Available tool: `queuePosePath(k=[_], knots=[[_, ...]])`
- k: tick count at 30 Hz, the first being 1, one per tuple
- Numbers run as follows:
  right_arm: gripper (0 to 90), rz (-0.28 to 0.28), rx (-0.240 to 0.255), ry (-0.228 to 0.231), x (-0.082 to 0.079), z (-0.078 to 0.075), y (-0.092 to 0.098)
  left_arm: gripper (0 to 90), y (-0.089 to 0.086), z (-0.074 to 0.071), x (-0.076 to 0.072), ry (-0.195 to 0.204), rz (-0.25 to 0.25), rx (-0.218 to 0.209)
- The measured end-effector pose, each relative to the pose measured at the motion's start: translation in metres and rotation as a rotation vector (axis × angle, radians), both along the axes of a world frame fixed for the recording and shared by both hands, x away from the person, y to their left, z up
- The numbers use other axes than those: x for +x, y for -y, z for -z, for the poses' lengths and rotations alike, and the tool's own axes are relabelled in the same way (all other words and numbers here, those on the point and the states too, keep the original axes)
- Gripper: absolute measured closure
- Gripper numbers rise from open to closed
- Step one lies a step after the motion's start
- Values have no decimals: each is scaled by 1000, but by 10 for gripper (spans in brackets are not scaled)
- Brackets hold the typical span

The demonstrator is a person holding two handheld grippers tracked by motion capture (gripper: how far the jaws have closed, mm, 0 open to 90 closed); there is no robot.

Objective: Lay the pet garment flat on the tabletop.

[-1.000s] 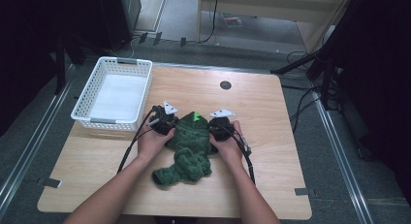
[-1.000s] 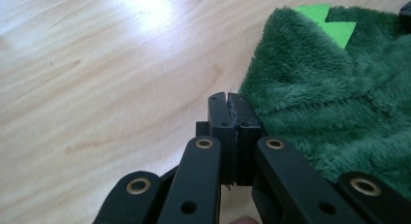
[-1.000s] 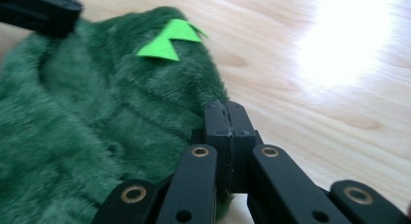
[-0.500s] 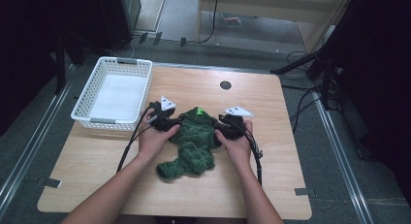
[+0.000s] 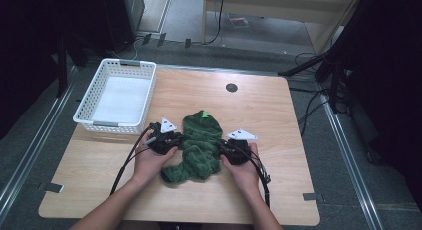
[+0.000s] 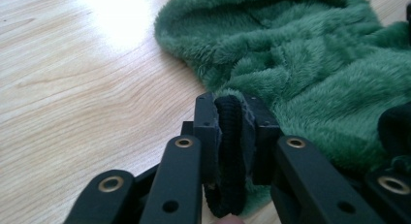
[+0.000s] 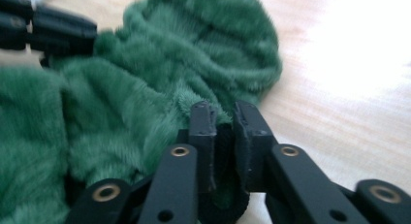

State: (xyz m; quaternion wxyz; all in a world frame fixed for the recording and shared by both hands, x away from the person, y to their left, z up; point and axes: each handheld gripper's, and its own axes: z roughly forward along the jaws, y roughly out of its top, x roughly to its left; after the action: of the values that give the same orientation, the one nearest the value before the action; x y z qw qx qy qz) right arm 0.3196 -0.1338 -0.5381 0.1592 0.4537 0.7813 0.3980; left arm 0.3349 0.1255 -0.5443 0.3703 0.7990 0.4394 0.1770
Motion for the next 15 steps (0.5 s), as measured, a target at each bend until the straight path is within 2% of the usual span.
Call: queuePosePath(k=[1, 3, 5, 7, 9, 10, 14, 15], knots=[[834, 1, -20, -10, -1, 2, -1, 804, 0, 1, 0, -2, -2, 3], [837, 3, -29, -12, -1, 3, -1, 804, -1, 3, 0, -3, -18, -14], [839, 24, -34, -23, 4, 6, 0, 806, 0, 4, -1, 3, -18, -6], [840, 28, -37, -18, 6, 7, 0, 805, 0, 4, -1, 10, -21, -4], [841, 37, -54, 12, 10, 8, -1, 804, 0, 5, 1, 13, -28, -6], [842, 60, -57, 13, 15, 8, -3, 801, 1, 5, 2, 19, -40, -6], [842, 79, -64, -4, 27, 7, -7, 794, 1, 6, 8, 24, -75, -6], [841, 78, -81, 17, 35, 7, -8, 784, 1, 6, 8, 25, -80, -8]])
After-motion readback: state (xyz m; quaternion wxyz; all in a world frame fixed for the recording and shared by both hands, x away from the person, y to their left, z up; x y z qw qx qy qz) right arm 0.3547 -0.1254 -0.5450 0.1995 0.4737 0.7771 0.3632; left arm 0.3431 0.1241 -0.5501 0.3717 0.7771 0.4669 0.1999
